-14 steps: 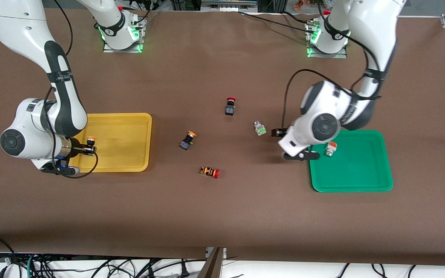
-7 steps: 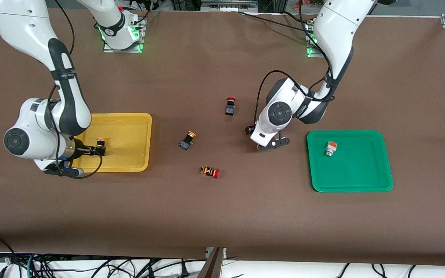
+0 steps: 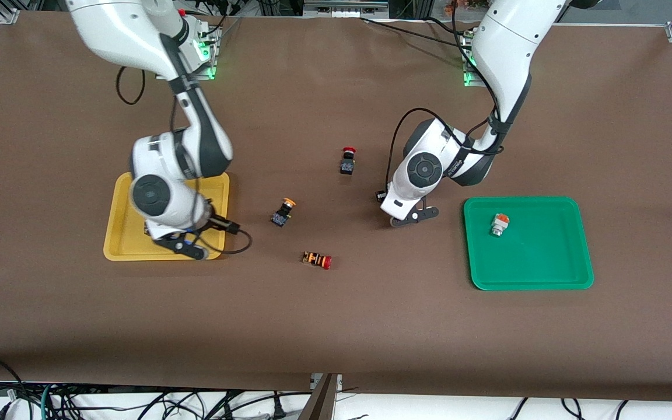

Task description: Place green and yellow buttons in trays

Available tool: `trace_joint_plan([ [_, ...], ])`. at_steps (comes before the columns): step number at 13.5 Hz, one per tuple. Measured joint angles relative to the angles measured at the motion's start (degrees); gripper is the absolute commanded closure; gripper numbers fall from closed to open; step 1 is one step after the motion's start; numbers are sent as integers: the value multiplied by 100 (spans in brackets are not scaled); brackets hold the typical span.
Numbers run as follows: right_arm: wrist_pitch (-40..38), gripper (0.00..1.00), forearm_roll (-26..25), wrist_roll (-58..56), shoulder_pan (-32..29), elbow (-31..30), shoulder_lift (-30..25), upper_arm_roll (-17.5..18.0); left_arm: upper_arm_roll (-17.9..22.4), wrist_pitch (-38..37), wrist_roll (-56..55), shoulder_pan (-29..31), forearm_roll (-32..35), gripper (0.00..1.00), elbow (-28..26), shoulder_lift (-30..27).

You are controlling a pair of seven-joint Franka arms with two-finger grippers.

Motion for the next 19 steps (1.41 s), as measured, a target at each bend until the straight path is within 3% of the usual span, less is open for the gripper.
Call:
trace_joint_plan([
  [3, 445, 1, 27, 1478, 616, 84, 281, 6, 71, -390, 176, 96, 1, 100, 139, -136],
  [8, 1337, 1, 557, 2533, 989, 91, 671, 12, 134, -2835, 2021, 1250, 7, 99, 1219, -650],
  [13, 1514, 7, 610, 2848, 1103, 97, 951, 13, 158, -2994, 4988, 2474, 252, 97, 1319, -534],
  [14, 1515, 14, 610, 2867, 1115, 96, 983, 13, 158, -2923, 5546, 2629, 564, 97, 1317, -463],
  [17, 1519, 72, 610, 2875, 1126, 103, 1013, 12, 155, -2288, 6840, 2910, 1466, 95, 1289, -138],
  [18, 1518, 90, 610, 2871, 1129, 120, 996, 12, 155, -2035, 7167, 2998, 1539, 88, 1278, -3],
  [19, 1508, 100, 610, 2869, 1131, 124, 982, 10, 155, -1797, 7458, 3076, 1556, 77, 1261, 129],
])
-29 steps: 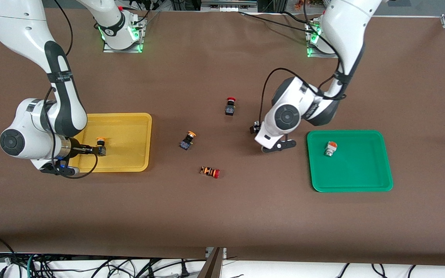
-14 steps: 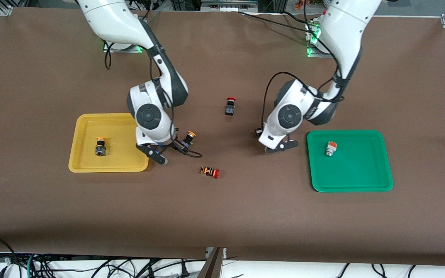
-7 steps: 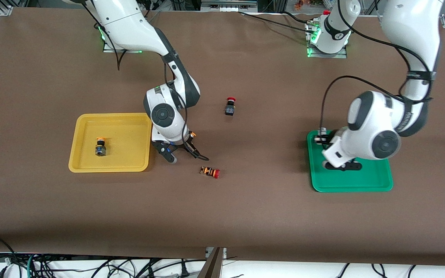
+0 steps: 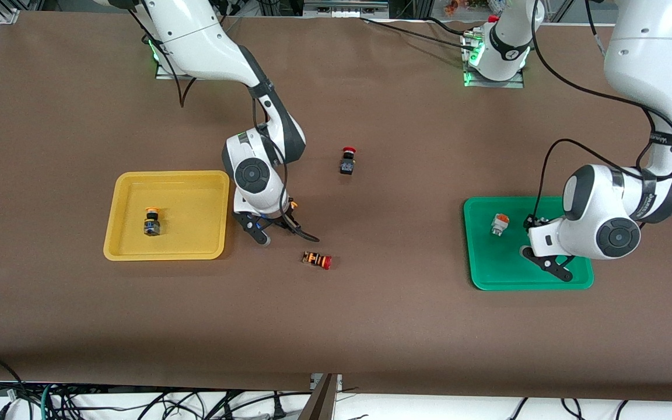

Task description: Place green and yellow buttons in trays

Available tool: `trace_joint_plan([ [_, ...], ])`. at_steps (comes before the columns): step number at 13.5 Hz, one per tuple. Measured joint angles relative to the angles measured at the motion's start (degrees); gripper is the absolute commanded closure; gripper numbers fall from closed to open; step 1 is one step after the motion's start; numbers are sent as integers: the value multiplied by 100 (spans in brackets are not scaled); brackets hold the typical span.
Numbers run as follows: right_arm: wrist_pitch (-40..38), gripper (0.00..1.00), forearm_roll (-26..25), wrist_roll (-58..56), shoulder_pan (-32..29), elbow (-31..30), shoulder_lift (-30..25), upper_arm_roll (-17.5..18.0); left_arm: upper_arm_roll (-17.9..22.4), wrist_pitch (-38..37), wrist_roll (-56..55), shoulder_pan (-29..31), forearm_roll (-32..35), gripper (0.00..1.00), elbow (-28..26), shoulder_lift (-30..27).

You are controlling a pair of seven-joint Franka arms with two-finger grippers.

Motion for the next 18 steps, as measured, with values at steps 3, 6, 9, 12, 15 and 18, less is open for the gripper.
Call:
trace_joint_plan([
  [3, 7, 100, 0, -67, -6, 7, -6, -26, -13, 481, 453, 245, 1, 0, -134, 226],
  [6, -44, 100, 4, -611, -150, 47, -47, -83, -63, 462, 549, 315, 1, 0, -119, 129],
  [9, -883, 100, 80, -2146, -777, 214, -323, -137, -237, -309, 469, 306, -40, 0, 106, -434],
  [12, -1687, 100, 149, -3896, -1482, 260, -620, -226, -271, -1838, -135, 299, -152, 0, 522, -1236],
  [15, -1894, 100, 159, -4993, -1767, 174, -630, -484, -278, -2696, -988, 303, -199, 0, 978, -1893],
  [18, -1896, 85, 160, -5605, -1912, -23, -610, -625, -372, -3176, -1795, 293, -438, 0, 1270, -2489],
])
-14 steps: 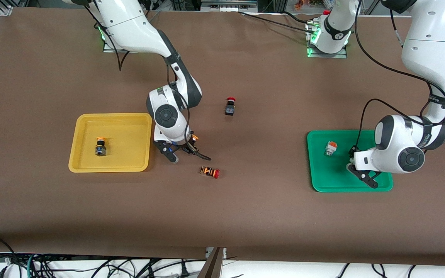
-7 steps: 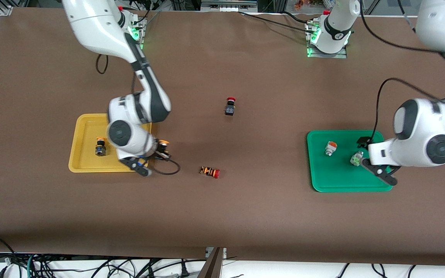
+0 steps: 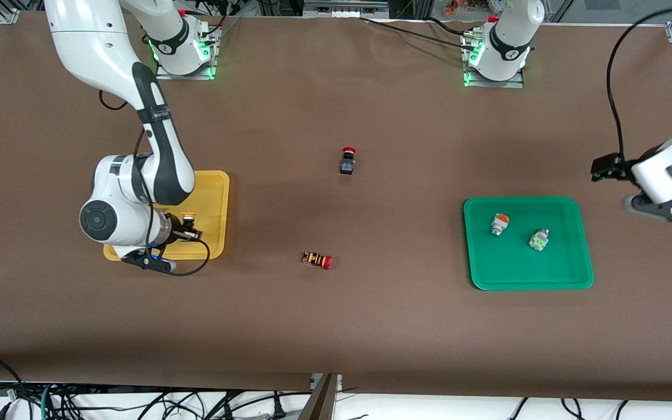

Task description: Place green and yellow buttons in trays

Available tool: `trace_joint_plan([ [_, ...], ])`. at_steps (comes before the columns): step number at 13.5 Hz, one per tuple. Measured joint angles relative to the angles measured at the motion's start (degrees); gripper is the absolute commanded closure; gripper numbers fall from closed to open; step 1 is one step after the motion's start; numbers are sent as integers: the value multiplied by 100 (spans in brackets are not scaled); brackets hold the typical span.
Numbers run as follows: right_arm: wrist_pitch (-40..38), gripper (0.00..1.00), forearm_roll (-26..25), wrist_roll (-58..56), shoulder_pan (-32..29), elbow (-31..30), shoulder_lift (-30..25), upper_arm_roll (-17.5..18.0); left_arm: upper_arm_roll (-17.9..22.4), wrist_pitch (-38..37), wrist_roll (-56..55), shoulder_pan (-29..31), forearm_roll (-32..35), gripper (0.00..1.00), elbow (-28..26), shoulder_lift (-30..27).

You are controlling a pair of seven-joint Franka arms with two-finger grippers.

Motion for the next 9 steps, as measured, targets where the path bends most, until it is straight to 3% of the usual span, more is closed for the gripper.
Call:
trace_joint_plan([
  [1, 0, 44, 0, -107, -68, -44, 1, -9, 9, -70, -107, -7, -168, 0, 36, -189],
  [2, -2, 13, 0, -169, -118, -63, 1, -22, 109, -94, -179, -69, -300, 0, 22, -377],
  [3, -15, 1, 0, -189, -145, -63, -2, -41, 455, -29, -258, -332, -372, 0, -56, -553],
  [5, -75, 1, 0, -198, -154, -52, -39, -85, 1197, 641, -649, -914, -509, 0, -652, -964],
  [7, -202, 1, 1, -200, -154, -24, -137, -124, 1357, 1317, -928, -1020, -613, 0, -1384, -1292],
  [9, -481, 1, 1, -219, -154, 56, -288, -196, 1353, 1419, -1004, -1050, -641, 0, -1646, -1387],
])
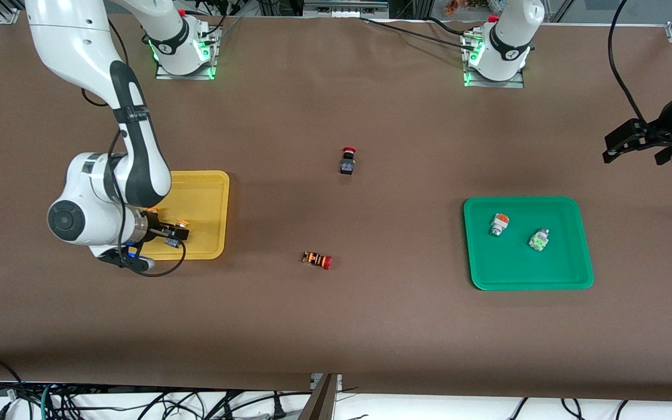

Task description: Place green and yellow buttons in trays

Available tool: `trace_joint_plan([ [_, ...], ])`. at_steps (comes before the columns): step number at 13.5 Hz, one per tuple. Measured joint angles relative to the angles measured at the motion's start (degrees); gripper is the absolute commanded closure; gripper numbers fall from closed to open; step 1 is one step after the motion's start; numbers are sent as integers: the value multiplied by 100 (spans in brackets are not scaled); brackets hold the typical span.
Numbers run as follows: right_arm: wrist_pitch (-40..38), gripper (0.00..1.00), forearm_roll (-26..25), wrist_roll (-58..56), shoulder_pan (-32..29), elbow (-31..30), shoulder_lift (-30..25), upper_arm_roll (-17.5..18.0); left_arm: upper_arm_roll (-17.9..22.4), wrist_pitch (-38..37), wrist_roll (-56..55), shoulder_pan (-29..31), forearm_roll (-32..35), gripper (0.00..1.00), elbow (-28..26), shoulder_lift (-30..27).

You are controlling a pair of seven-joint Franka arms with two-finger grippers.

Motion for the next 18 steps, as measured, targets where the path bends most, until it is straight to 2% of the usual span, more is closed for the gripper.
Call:
trace_joint_plan([
  [8, -1835, 1, -2, -53, 1, 1240, -653, -323, -26, -61, -51, -124, 0, 0, 56, 0],
  [11, -2136, 0, -88, -53, -60, 1453, -945, -340, -27, -126, -68, -124, 0, 0, 60, 0],
  [12, -2211, 0, -164, -53, -212, 1450, -1104, -249, -27, -161, -70, -124, 0, 0, 63, 0],
  [16, -2362, 0, -957, -338, -1578, 1190, -1945, 856, -30, -243, -71, -125, 0, 0, 70, 0],
  [18, -2367, 0, -1049, -621, -2062, 1027, -2323, 1140, -31, -256, -74, -126, 0, 0, 73, 0],
])
